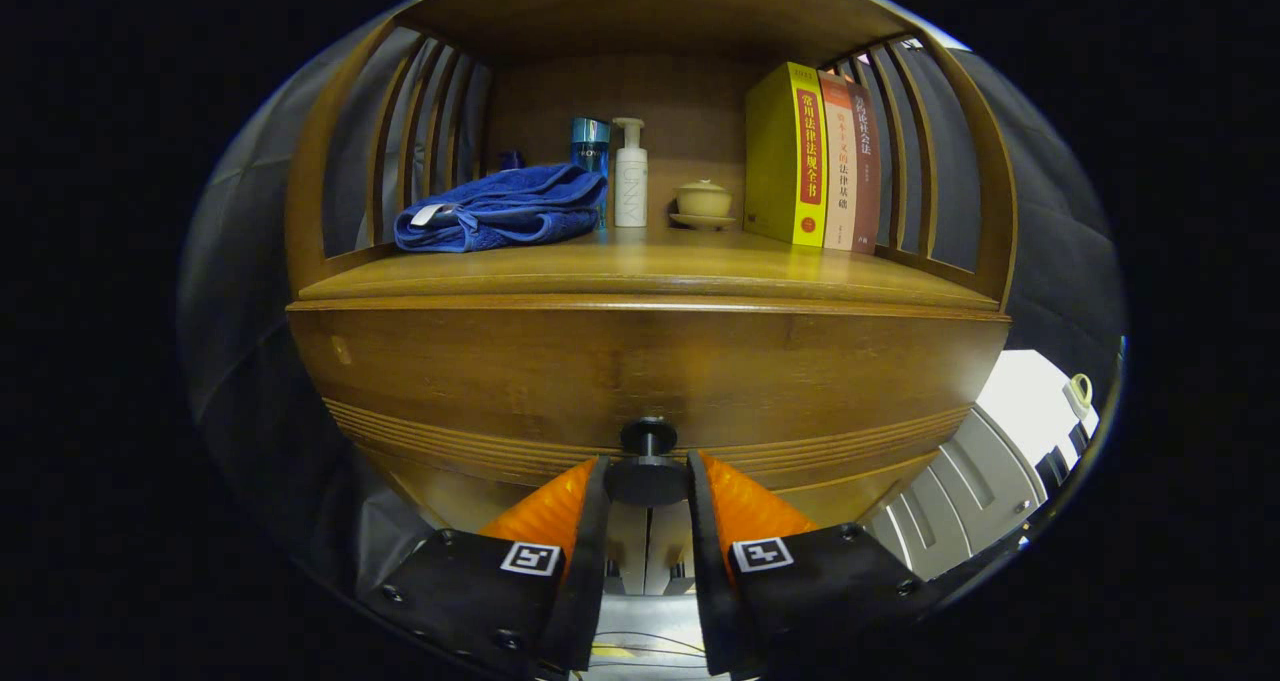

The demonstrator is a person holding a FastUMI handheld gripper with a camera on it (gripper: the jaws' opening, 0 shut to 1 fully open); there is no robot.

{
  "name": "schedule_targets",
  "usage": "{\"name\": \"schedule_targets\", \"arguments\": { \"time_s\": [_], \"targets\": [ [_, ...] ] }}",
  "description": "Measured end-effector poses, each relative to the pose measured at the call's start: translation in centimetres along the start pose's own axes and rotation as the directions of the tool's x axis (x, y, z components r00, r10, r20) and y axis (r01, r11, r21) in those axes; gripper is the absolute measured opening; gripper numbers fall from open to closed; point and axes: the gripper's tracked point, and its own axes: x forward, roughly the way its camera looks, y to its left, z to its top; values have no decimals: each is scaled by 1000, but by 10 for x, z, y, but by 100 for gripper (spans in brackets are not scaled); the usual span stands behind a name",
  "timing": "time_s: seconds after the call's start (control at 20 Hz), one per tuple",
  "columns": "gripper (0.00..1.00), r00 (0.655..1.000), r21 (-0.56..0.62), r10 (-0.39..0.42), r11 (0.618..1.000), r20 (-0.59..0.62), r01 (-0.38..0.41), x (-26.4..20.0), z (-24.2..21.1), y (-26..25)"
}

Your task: Pull open the drawer, take out the items inside it, and place them on the countertop above the cabinet.

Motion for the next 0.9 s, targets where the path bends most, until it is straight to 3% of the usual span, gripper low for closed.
{"name": "schedule_targets", "arguments": {
  "time_s": [0.9],
  "targets": [
    [46,999,27,-38,999,-9,38,-115,-52,3]
  ]
}}
